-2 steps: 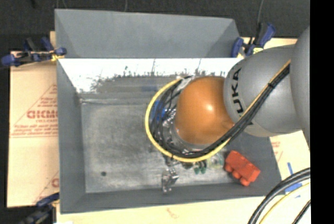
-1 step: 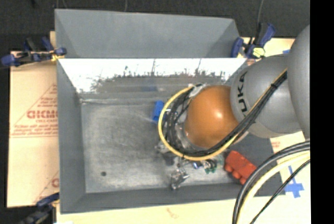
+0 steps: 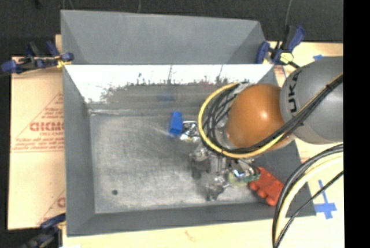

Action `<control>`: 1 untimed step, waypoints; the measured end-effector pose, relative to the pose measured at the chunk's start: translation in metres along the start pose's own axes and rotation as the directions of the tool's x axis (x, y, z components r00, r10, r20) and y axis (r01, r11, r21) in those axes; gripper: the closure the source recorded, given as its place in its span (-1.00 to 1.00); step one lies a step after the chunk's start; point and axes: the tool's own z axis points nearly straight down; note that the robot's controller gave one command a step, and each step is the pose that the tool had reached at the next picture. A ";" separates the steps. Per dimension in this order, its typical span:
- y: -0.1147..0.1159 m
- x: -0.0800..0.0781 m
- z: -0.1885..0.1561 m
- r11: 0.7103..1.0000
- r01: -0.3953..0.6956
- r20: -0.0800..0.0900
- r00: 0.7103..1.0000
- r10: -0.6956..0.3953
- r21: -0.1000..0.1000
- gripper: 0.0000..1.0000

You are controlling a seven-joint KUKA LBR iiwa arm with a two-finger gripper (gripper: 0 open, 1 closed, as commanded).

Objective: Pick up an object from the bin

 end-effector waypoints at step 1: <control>0.001 0.000 -0.001 1.000 -0.001 -0.002 1.000 0.001 0.001 1.00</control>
Offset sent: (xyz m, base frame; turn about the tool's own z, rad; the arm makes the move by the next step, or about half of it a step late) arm 0.0000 0.0000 0.0000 0.0000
